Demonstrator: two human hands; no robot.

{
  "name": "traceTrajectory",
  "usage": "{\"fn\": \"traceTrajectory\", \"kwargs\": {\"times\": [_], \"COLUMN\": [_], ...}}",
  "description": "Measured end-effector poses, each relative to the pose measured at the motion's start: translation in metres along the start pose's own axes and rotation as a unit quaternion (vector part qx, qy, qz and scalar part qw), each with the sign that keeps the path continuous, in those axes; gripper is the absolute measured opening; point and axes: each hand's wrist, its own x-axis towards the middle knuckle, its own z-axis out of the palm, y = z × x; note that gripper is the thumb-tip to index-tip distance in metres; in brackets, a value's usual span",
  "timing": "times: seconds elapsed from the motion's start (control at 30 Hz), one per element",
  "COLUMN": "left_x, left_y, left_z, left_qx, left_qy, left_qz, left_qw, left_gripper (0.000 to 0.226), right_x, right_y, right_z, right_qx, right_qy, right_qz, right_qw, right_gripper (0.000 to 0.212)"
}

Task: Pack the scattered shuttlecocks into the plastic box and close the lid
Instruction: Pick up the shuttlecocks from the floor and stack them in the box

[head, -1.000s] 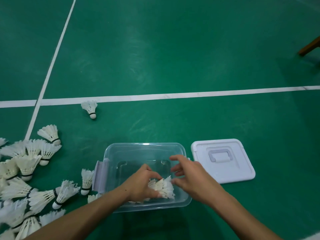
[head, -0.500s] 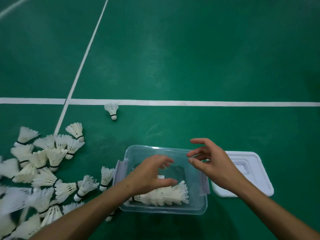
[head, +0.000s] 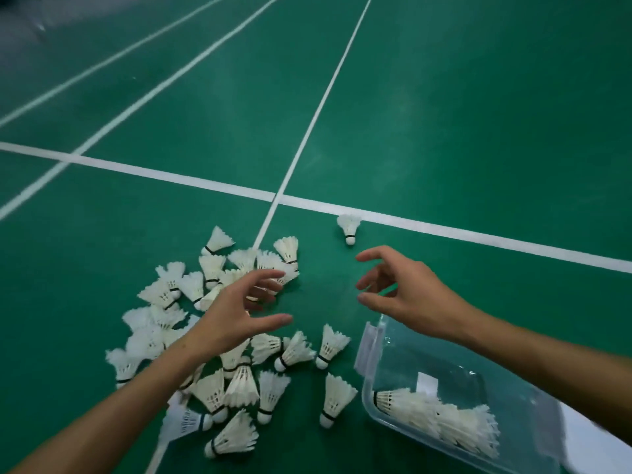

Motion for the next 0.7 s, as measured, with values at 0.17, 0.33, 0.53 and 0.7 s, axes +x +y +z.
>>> {"fn": "traceTrajectory", "kwargs": {"times": [0.17,0.33,0.53,0.7], "left_x": [-0.015,-0.009,0.005,0.011], "left_y": [-0.048,-0.071,-0.078,-0.081], "left_z": [-0.017,0.009,0.053,0.072], "left_qx": [0.072,0.227,0.251,0.180], "left_qy": [-0.035,-0.086,-0.108,-0.117], "left_qz": [-0.041,-0.012,-0.040,-0.054], "left_qw": [0.996,0.970,0.961,0.975], "left_gripper": [0.075,0.072,0.075,0.074], "right_x": [0.040,0.067,0.087,0.089], "right_y": [-0.003,0.020,0.035,0.035], "right_z": [0.063,0.104,0.130,0.139], "right_qx": [-0.066,-0.211,-0.241,-0.212], "right_qy": [-0.070,-0.148,-0.239,-0.238], "right_qz": [-0.007,0.030,0.119,0.114], "right_qw": [0.995,0.966,0.933,0.941], "right_gripper": [0.059,0.072,0.096,0.091]}}
